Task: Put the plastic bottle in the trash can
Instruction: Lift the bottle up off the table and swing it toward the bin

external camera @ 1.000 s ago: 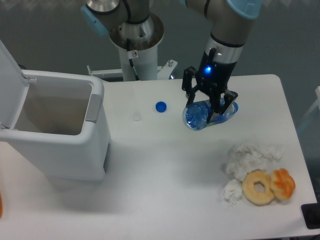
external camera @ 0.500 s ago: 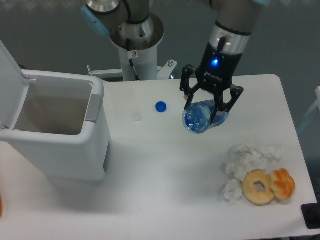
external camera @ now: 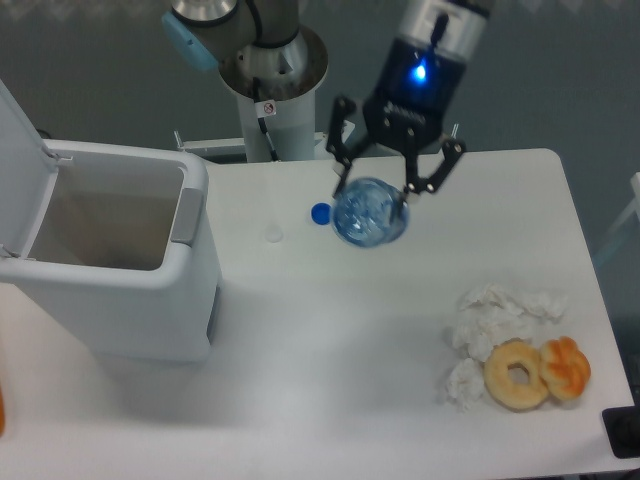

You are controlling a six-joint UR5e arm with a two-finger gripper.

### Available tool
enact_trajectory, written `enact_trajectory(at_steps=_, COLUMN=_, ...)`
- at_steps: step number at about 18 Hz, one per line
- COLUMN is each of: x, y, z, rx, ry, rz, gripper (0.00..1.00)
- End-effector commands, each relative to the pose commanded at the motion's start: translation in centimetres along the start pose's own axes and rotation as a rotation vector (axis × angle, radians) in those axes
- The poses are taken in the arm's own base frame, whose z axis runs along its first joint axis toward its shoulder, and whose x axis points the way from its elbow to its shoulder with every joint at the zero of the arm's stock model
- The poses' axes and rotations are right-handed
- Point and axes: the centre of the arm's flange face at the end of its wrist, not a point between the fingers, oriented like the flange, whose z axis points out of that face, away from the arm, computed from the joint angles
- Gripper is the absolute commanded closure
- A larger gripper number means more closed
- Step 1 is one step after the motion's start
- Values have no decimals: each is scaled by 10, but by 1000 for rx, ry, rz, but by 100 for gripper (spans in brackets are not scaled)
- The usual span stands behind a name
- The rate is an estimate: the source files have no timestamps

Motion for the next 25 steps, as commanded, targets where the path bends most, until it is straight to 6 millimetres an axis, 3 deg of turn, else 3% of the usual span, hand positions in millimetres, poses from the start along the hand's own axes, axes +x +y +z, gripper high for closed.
enact_trajectory(at_steps=12, x=94, y=-36, z=-59, rx=215, ry=107, rz=-52, gripper=35)
enact_trajectory(at_steps=16, x=106, y=-29, z=-52, rx=209, ry=127, rz=-63, gripper=35)
enact_trajectory(at_steps=25, x=146, y=-38, z=-27, rx=202, ry=222, rz=5, gripper=35)
